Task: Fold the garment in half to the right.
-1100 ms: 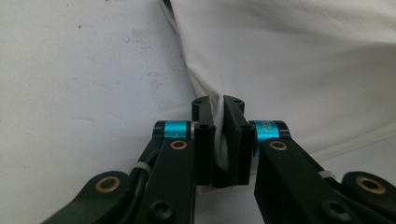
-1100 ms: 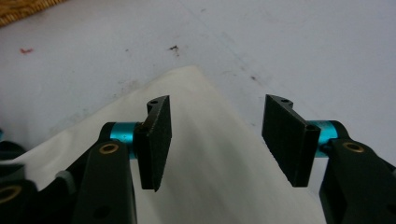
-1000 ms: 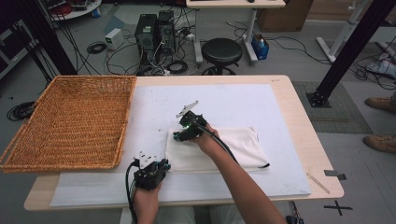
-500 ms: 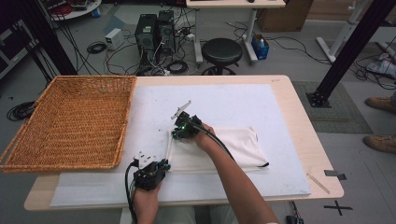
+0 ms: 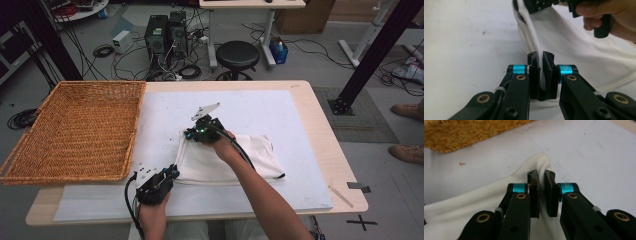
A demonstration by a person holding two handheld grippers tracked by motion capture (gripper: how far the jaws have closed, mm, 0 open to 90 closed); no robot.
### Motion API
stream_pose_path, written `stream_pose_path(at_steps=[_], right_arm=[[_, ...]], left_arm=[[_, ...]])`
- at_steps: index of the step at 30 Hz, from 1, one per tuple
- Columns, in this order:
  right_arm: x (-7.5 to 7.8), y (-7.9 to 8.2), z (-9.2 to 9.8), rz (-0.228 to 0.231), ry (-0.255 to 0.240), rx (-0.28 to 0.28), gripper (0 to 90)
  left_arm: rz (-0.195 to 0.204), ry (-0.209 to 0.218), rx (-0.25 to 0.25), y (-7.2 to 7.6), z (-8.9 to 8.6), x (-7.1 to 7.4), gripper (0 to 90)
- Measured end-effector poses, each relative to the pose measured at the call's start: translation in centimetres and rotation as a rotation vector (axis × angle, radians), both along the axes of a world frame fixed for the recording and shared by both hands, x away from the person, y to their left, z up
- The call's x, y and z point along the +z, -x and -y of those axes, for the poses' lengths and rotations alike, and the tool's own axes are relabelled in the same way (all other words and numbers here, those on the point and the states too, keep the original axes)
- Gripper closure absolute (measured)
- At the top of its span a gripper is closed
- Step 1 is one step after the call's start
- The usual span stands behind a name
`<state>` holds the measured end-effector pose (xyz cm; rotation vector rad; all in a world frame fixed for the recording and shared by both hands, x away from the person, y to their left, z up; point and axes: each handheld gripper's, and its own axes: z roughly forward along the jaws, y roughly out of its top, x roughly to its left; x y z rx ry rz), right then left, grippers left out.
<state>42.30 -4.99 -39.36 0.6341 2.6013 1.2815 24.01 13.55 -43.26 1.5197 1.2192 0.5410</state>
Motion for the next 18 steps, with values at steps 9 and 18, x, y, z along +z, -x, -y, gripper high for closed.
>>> stream_pose_path(at_steps=[9, 18], right_arm=[[2.8, 0.6, 5.2, 0.037, -0.174, -0.016, 85.0], [3.7, 0.6, 11.6, 0.065, -0.227, -0.069, 85.0]], left_arm=[[0.081, -0.015, -0.112, -0.8, 4.6, 4.1, 84.0], [0.089, -0.031, -0.219, -2.5, 9.9, 5.2, 84.0]])
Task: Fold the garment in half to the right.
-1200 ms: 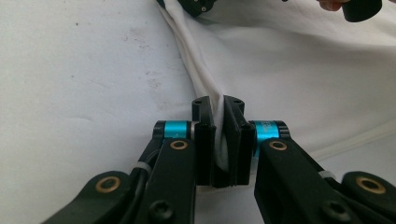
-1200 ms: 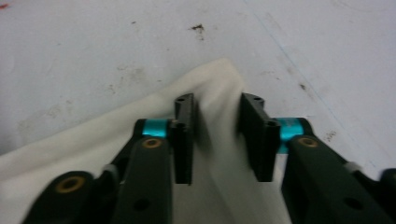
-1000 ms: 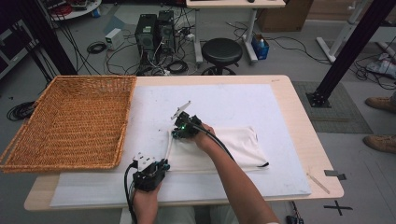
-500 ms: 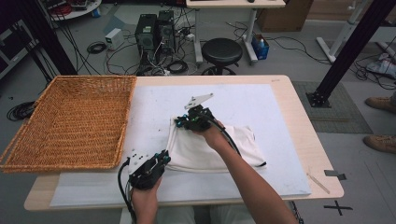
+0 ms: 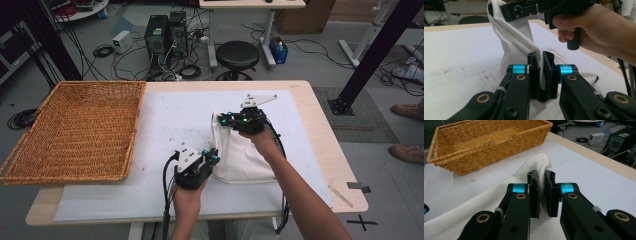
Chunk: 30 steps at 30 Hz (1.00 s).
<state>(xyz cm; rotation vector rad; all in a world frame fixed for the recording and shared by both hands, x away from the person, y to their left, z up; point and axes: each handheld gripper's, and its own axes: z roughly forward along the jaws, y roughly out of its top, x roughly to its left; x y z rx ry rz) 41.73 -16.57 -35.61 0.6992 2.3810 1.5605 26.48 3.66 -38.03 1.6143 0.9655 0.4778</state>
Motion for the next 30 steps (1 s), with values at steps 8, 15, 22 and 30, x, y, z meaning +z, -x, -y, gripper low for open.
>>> stream_pose_path(at_steps=[8, 15, 22, 30], right_arm=[[-1.6, -0.7, 4.6, -0.028, 0.013, -0.070, 84.8], [-3.4, -0.9, 7.4, -0.078, 0.022, -0.102, 84.6], [-4.9, -0.8, 9.9, -0.103, 0.020, -0.138, 84.5], [-5.6, -0.7, 12.0, -0.143, 0.015, -0.241, 72.0]], left_arm=[[-0.045, -0.010, -0.066, -1.7, 3.8, -0.3, 84.0], [-0.098, -0.015, -0.114, -2.6, 7.0, -1.7, 83.9], [-0.146, -0.039, -0.152, -3.3, 10.0, -3.1, 83.7], [-0.146, -0.007, -0.188, -3.6, 11.2, -3.6, 72.2]])
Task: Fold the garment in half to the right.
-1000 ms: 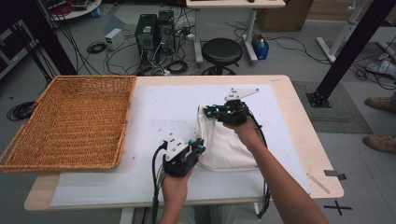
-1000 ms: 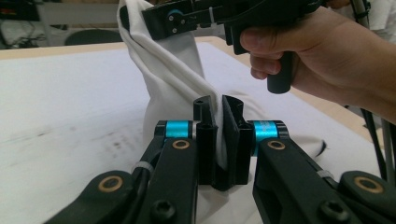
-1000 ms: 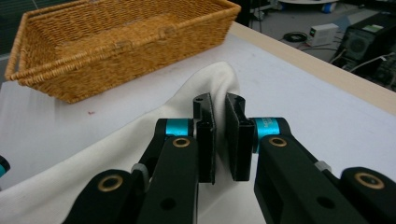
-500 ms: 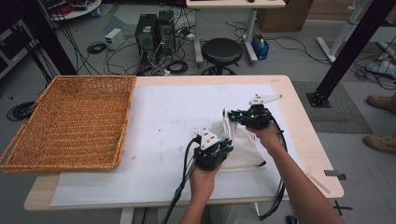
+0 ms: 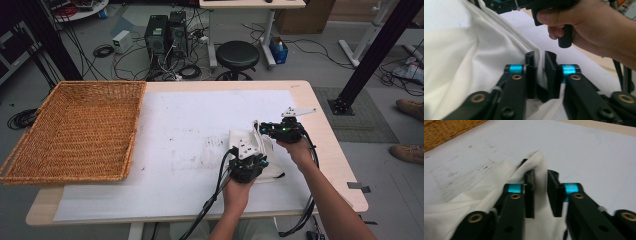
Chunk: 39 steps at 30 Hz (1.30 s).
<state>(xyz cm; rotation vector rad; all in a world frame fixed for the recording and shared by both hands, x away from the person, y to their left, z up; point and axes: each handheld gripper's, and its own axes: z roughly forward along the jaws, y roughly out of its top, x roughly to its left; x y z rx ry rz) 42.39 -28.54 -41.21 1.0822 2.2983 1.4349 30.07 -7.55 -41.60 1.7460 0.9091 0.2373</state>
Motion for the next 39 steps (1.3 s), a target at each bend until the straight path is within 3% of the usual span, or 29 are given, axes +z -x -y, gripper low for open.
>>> stream_pose_path(at_steps=[3, 4, 6, 9, 12, 14, 16, 18, 19, 21, 23, 26, 29, 30, 32, 34, 35, 37, 39], right_arm=[[0.6, 0.9, 1.6, 0.006, -0.041, -0.061, 62.2], [0.7, 1.5, 2.2, 0.005, -0.057, -0.079, 60.8], [1.0, 2.9, 3.0, 0.020, -0.035, -0.112, 56.3], [1.1, 5.8, 3.5, -0.009, -0.047, -0.130, 52.9], [0.2, 9.2, 2.5, -0.027, -0.035, -0.092, 52.8], [-0.9, 10.7, 1.5, -0.085, -0.048, -0.067, 52.8], [-2.1, 11.5, 0.1, -0.109, 0.008, -0.067, 55.7], [-3.0, 11.8, -0.7, -0.107, 0.060, -0.061, 68.5], [-3.3, 11.9, -1.0, -0.096, 0.097, -0.056, 78.8], [-3.4, 12.3, -1.2, -0.059, 0.143, -0.053, 86.4], [-2.7, 12.9, -0.7, -0.017, 0.139, -0.081, 87.2], [-1.5, 13.8, 0.7, 0.003, 0.108, -0.139, 87.1], [-1.0, 14.4, 2.6, -0.018, 0.128, -0.197, 86.9], [-1.1, 14.5, 2.9, -0.047, 0.138, -0.201, 85.4], [-1.3, 14.7, 3.1, -0.053, 0.188, -0.221, 78.5], [-0.9, 15.0, 3.4, -0.042, 0.161, -0.248, 65.9], [-0.6, 15.2, 3.4, -0.031, 0.128, -0.256, 64.4], [0.0, 14.9, 2.8, 0.009, 0.108, -0.226, 67.0], [-0.2, 14.3, 1.2, 0.034, 0.160, -0.153, 77.6]], left_arm=[[0.033, 0.048, 0.030, 0.6, -1.7, 1.1, 56.9], [0.046, 0.060, 0.049, 0.8, -2.6, 1.6, 56.7], [0.068, 0.076, 0.084, 1.2, -4.4, 2.3, 53.1], [0.090, 0.085, 0.142, 1.5, -7.4, 2.7, 51.7], [0.090, 0.088, 0.195, 1.7, -10.3, 2.4, 50.7], [0.072, 0.103, 0.235, 1.9, -12.0, 1.8, 50.7], [0.054, 0.110, 0.264, 2.0, -13.3, 1.1, 50.7], [0.043, 0.110, 0.284, 2.2, -14.3, 0.6, 50.7], [0.037, 0.110, 0.289, 2.4, -14.7, 0.4, 50.7], [0.030, 0.107, 0.294, 2.5, -15.3, 0.2, 50.7], [0.028, 0.112, 0.298, 2.6, -15.8, 0.0, 50.7], [0.027, 0.116, 0.312, 2.8, -16.2, -0.1, 50.7], [0.027, 0.123, 0.324, 2.9, -16.6, -0.2, 50.7], [0.027, 0.125, 0.330, 2.9, -16.7, -0.3, 50.7], [0.022, 0.124, 0.337, 2.9, -16.9, -0.4, 50.7], [0.021, 0.122, 0.345, 2.9, -17.0, -0.6, 48.8], [0.021, 0.126, 0.346, 2.9, -17.2, -0.7, 47.4], [0.019, 0.132, 0.351, 2.7, -17.4, -0.9, 43.7], [0.024, 0.139, 0.368, 2.6, -17.6, -1.0, 38.8]])
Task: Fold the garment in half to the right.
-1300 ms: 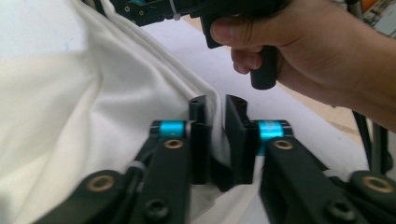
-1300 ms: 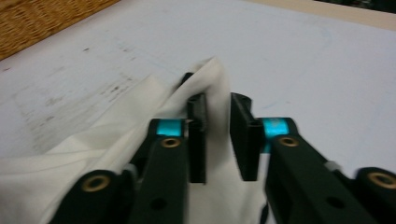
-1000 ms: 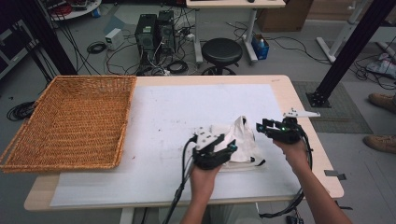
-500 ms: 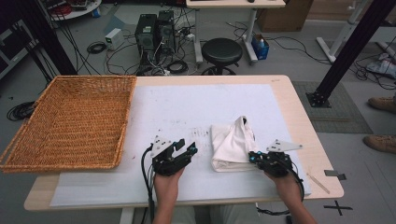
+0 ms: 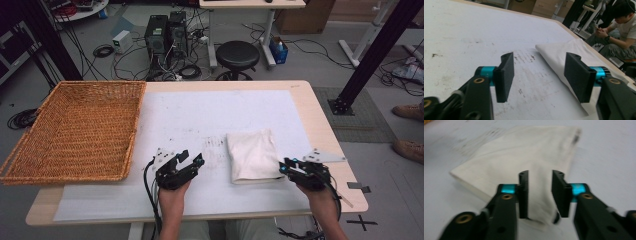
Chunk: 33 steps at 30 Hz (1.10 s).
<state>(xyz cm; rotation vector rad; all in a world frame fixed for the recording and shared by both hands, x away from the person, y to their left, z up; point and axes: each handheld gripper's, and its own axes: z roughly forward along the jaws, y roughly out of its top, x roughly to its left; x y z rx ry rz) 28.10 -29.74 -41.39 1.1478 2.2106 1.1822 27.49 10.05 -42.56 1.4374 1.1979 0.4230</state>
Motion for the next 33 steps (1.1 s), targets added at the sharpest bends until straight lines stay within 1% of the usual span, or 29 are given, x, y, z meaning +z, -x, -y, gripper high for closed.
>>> stream_pose_path(at_steps=[2, 3, 4, 5, 6, 8, 9, 10, 11, 12, 13, 14, 15, 16, 17, 18, 19, 20, 21, 22, 23, 24, 25, 26, 28, 29, 31, 32, 33], right_arm=[[-1.1, -0.7, -1.3, -0.029, 0.068, 0.031, 79.6], [-1.7, -0.9, -1.7, -0.035, 0.102, 0.031, 79.7], [-2.3, -0.9, -1.9, -0.041, 0.130, 0.033, 79.7], [-2.9, -0.7, -1.8, -0.052, 0.142, 0.033, 79.7], [-3.2, -0.3, -1.6, -0.028, 0.127, 0.033, 79.8], [-3.2, 0.4, -1.2, -0.018, 0.133, 0.034, 79.5], [-3.1, 0.6, -1.0, -0.019, 0.139, 0.039, 77.6], [-3.0, 0.8, -0.8, -0.027, 0.122, 0.041, 70.6], [-2.8, 0.9, -0.7, -0.027, 0.105, 0.039, 66.8], [-2.5, 1.1, -0.3, -0.004, 0.081, 0.031, 64.2], [-2.1, 1.1, 0.1, 0.015, 0.044, 0.008, 59.7], [-1.8, 0.9, 0.2, 0.023, 0.018, 0.004, 58.1], [-1.3, 0.5, 0.0, 0.044, -0.004, 0.008, 58.7], [-1.0, 0.2, -0.4, 0.047, -0.008, 0.022, 61.8], [-0.6, -0.5, -1.7, 0.047, -0.012, 0.066, 68.4], [-0.5, -0.9, -2.6, 0.038, -0.013, 0.092, 72.3], [-0.4, -1.5, -3.9, 0.028, -0.004, 0.123, 77.1], [-0.5, -2.1, -5.4, 0.009, -0.002, 0.158, 79.3], [-0.6, -2.8, -6.7, -0.023, -0.006, 0.172, 80.8], [-0.9, -3.4, -7.9, -0.052, 0.013, 0.177, 81.0], [-1.1, -3.8, -8.6, -0.067, 0.030, 0.183, 80.9], [-1.8, -4.6, -9.8, -0.095, 0.062, 0.199, 80.9], [-2.1, -4.9, -10.2, -0.103, 0.092, 0.202, 80.8], [-2.4, -5.1, -10.4, -0.102, 0.107, 0.197, 80.5], [-2.1, -5.1, -9.9, -0.102, 0.096, 0.190, 76.1], [-1.8, -4.8, -9.3, -0.089, 0.079, 0.182, 76.0], [-1.2, -3.6, -7.3, -0.044, 0.046, 0.142, 75.2], [-1.0, -3.0, -6.1, -0.024, 0.042, 0.110, 75.2], [-1.1, -2.6, -5.0, -0.019, 0.048, 0.080, 75.3]], left_arm=[[0.000, 0.015, 0.017, -0.1, -0.3, 0.0, 32.2], [-0.002, 0.012, 0.031, -0.2, -0.4, 0.0, 29.2], [-0.001, 0.012, 0.031, -0.2, -0.5, 0.0, 25.4], [-0.001, 0.016, 0.029, -0.2, -0.7, 0.0, 24.2], [-0.004, 0.017, 0.030, -0.2, -0.9, -0.1, 24.2], [-0.006, 0.016, 0.037, -0.2, -1.1, 0.0, 24.2], [-0.005, 0.014, 0.038, -0.2, -1.2, 0.0, 24.2], [-0.003, 0.015, 0.039, -0.1, -1.2, 0.0, 24.2], [0.005, 0.004, 0.036, -0.1, -1.3, 0.0, 24.2], [0.014, -0.001, 0.029, 0.0, -1.4, 0.1, 24.2], [0.017, -0.002, 0.032, 0.0, -1.4, 0.0, 24.2], [0.025, -0.006, 0.035, -0.1, -1.4, 0.0, 24.2], [0.022, -0.007, 0.039, -0.1, -1.5, 0.0, 24.2], [0.017, -0.005, 0.044, -0.1, -1.5, -0.1, 24.2], [0.013, -0.002, 0.046, 0.0, -1.6, -0.1, 24.2], [0.009, 0.002, 0.047, 0.0, -1.6, -0.2, 24.2], [0.008, 0.000, 0.049, 0.0, -1.7, -0.2, 24.2], [0.006, 0.001, 0.053, 0.0, -1.8, -0.3, 24.2], [0.001, 0.001, 0.053, 0.1, -2.0, -0.3, 24.3], [0.000, 0.002, 0.057, 0.0, -2.1, -0.4, 24.2], [-0.005, 0.004, 0.057, 0.0, -2.2, -0.4, 24.2], [-0.007, 0.003, 0.057, 0.0, -2.2, -0.4, 24.2], [-0.006, 0.000, 0.053, 0.0, -2.3, -0.5, 24.2], [-0.005, 0.000, 0.051, 0.0, -2.3, -0.5, 24.2], [0.002, 0.004, 0.057, 0.0, -2.3, -0.4, 24.2], [0.005, 0.006, 0.063, 0.0, -2.2, -0.4, 24.2], [0.009, 0.003, 0.053, 0.0, -2.2, -0.3, 24.2], [0.007, -0.003, 0.049, 0.0, -2.1, -0.4, 24.2], [0.002, 0.000, 0.046, -0.1, -2.1, -0.5, 24.2]])
